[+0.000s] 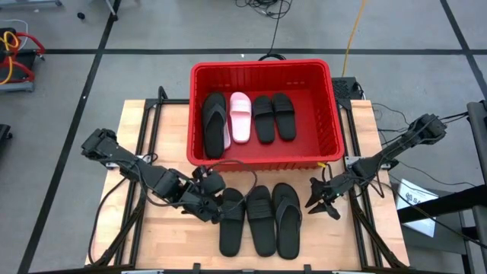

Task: Pick and place slides into bin
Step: Put the black slipper into the red bin

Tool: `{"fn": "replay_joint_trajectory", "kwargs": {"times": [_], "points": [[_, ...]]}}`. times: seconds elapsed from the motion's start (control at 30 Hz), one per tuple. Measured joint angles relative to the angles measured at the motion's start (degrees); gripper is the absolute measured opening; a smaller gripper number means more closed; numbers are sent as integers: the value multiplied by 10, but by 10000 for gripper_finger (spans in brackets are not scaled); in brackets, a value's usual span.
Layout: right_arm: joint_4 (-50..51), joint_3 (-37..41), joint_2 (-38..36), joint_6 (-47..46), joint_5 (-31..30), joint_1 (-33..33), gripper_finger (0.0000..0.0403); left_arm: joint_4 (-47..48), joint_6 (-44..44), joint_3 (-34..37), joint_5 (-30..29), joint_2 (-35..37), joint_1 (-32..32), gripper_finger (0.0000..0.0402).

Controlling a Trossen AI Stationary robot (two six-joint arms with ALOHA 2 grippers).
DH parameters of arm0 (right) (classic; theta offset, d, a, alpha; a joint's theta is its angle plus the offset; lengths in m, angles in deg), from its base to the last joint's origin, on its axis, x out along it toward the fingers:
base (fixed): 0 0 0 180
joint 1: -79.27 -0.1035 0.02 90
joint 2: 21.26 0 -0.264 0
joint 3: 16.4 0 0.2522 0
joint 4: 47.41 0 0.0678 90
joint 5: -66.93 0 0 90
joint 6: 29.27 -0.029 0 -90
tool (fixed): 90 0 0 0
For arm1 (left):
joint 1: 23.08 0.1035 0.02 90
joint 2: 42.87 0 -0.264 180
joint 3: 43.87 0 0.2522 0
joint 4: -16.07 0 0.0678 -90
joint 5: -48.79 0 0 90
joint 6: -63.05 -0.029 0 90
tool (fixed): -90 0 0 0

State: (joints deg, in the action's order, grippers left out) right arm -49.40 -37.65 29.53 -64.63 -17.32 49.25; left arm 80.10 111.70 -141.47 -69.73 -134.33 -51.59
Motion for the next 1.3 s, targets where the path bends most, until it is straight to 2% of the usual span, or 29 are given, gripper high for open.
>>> {"fn": "replay_joint_trajectory", "kwargs": {"times": [0.13, 0.3, 0.8, 1.03, 1.3], "points": [[-14, 3, 25, 3, 1, 0, 130, -7, -1, 0, 0, 0, 5, 141], [-88, 3, 64, 10, 2, 0, 130, -7, -1, 0, 1, 0, 10, 141], [-215, 3, 179, 2, 2, 0, 130, -8, -5, 0, 3, 0, 11, 141], [-226, 3, 192, -30, 2, 0, 130, -8, -4, 0, 34, 0, 11, 141], [-240, 2, 192, -15, -13, 0, 130, -8, -5, 0, 34, 0, 11, 141]]}}
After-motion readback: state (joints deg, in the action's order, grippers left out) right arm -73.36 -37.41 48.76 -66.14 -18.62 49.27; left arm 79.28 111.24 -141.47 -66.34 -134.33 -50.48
